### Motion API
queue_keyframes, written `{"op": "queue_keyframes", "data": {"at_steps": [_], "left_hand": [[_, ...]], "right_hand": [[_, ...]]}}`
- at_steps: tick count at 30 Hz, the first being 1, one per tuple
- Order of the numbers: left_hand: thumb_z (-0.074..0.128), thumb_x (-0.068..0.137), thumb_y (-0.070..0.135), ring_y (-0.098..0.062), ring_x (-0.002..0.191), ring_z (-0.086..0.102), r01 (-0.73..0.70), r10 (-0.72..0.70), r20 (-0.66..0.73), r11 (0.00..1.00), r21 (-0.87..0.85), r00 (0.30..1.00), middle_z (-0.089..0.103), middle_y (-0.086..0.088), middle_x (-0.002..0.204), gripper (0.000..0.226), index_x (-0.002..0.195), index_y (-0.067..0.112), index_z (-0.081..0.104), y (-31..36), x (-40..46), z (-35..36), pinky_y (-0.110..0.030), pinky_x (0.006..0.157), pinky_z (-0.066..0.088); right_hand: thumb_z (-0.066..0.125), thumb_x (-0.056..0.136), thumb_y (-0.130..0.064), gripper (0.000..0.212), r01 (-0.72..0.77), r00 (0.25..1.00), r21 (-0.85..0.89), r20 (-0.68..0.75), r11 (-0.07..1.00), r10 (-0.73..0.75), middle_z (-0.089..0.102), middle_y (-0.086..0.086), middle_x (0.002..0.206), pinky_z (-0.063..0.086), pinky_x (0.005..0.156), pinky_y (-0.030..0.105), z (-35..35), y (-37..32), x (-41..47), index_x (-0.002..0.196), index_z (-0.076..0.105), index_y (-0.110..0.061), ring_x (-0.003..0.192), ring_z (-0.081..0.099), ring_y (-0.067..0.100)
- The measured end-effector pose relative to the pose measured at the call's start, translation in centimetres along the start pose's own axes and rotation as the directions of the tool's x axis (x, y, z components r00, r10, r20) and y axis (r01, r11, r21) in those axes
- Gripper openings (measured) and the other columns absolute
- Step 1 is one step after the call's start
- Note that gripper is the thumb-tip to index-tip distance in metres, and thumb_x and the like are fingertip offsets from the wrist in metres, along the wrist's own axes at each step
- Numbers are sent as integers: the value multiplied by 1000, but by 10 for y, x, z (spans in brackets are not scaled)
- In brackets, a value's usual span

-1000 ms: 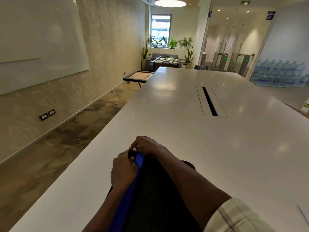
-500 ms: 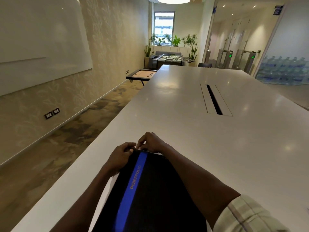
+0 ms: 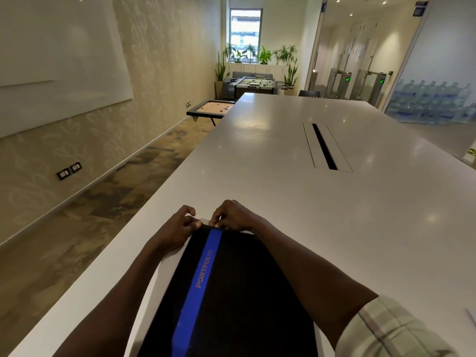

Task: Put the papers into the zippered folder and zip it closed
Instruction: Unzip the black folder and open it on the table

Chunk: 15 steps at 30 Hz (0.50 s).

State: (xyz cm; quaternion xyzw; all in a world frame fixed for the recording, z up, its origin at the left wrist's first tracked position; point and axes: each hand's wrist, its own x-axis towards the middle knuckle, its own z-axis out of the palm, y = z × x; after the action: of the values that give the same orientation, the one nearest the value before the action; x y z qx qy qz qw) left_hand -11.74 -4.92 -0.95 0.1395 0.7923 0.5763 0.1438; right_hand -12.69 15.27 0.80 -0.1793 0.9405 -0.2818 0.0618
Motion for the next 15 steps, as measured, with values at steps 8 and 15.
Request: {"op": "queue_keyframes", "data": {"at_steps": [8, 15], "left_hand": [[52, 98, 7, -22, 84, 58, -14, 15, -18, 998, 57, 1000, 64, -16, 89, 12, 90, 10, 42, -6, 1, -3, -36, 75, 47], [49, 99, 10, -22, 99, 61, -52, 70, -37, 927, 371, 997, 64, -4, 101, 9, 98, 17, 56, -9, 7, 2, -26, 78, 46]], "right_hand": [[69, 82, 3, 16, -91, 995, 13, 50, 996, 90, 74, 5, 86, 46, 57, 6, -21, 28, -37, 92, 78, -5, 64, 62, 9], [70, 82, 1, 17, -116, 988, 38, -98, 993, 119, 76, 8, 97, 49, 74, 12, -19, 44, -71, 91, 79, -9, 86, 67, 8]]}}
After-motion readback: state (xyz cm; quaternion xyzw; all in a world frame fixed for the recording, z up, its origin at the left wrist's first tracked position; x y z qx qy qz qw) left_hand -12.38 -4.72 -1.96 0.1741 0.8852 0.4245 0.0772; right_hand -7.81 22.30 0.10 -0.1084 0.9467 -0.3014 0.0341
